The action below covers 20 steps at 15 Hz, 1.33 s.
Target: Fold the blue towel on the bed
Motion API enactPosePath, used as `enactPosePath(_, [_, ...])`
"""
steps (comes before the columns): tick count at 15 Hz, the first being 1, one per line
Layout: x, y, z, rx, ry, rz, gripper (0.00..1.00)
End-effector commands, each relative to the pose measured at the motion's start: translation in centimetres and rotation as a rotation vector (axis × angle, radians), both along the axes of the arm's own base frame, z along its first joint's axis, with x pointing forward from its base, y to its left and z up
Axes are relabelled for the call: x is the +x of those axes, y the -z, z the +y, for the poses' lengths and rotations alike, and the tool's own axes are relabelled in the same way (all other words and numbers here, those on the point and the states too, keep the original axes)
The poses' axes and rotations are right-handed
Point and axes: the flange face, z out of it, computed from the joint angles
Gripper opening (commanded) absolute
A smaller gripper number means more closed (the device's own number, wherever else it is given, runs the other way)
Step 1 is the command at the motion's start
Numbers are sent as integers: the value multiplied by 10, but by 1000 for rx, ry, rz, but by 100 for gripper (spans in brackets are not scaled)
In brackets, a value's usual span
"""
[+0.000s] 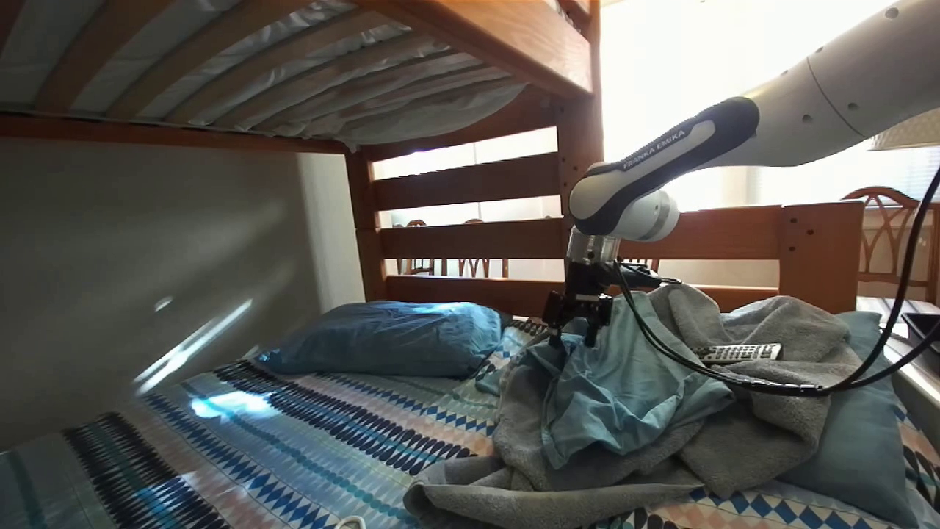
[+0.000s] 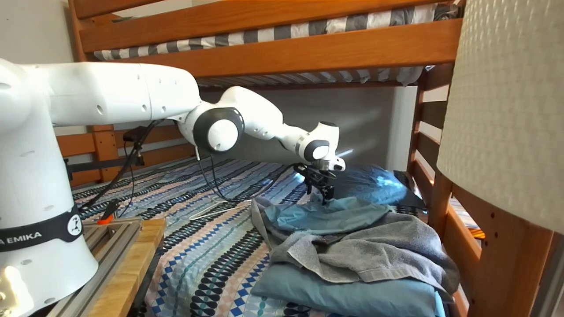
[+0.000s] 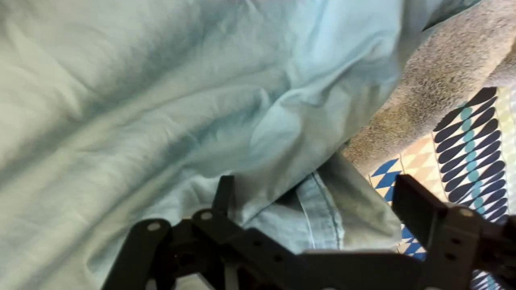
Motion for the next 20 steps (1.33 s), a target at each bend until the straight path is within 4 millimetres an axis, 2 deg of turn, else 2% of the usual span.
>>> enactPosePath(1, [0, 5, 2, -35, -17, -56, 72])
enactPosePath(8, [5, 7, -6, -32, 4, -74, 22])
enactPosePath(11, [7, -1, -3, -13, -11, -91, 2])
enactPosePath(14, [7, -14, 10, 50, -93, -125, 0])
enactPosePath(18, [6, -44, 31, 217, -229, -162, 0])
enactPosePath(20, [5, -50, 35, 273, -275, -162, 0])
